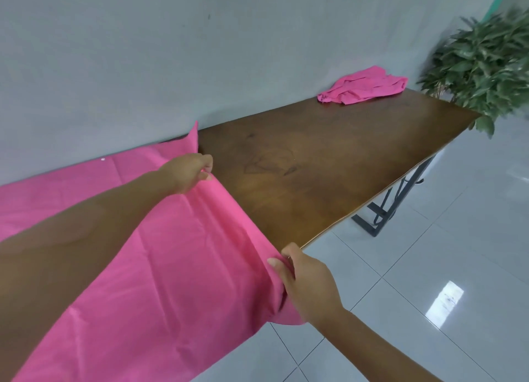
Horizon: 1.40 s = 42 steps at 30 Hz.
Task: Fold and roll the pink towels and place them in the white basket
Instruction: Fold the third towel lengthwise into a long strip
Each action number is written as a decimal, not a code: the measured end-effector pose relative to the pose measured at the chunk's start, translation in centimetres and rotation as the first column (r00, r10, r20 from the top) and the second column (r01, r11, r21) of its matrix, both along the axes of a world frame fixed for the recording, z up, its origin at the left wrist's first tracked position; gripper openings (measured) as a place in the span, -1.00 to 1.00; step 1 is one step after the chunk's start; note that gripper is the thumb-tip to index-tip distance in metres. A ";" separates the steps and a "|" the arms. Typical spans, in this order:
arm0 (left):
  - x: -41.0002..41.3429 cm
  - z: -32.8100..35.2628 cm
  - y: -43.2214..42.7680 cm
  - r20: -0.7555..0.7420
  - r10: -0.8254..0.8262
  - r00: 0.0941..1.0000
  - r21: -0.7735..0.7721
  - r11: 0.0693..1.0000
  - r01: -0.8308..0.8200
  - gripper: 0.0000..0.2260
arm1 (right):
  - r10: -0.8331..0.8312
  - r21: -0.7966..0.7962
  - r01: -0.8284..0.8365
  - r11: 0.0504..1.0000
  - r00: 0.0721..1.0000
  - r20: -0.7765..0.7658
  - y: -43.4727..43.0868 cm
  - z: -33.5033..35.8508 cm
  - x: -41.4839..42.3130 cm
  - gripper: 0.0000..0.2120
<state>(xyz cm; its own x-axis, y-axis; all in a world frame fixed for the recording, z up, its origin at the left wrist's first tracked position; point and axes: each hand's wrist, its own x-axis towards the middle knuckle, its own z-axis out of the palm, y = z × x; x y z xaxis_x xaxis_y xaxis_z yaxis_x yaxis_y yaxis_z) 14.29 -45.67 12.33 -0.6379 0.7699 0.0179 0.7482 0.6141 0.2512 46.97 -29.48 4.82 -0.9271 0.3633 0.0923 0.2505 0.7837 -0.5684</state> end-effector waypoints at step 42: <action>6.4 0.5 -44.2 -0.041 0.220 0.975 0.064 0.974 -0.217 -0.84 | 0.353 -0.272 -0.364 0.891 0.931 -0.090 -41.6 0.7 3.4 -0.67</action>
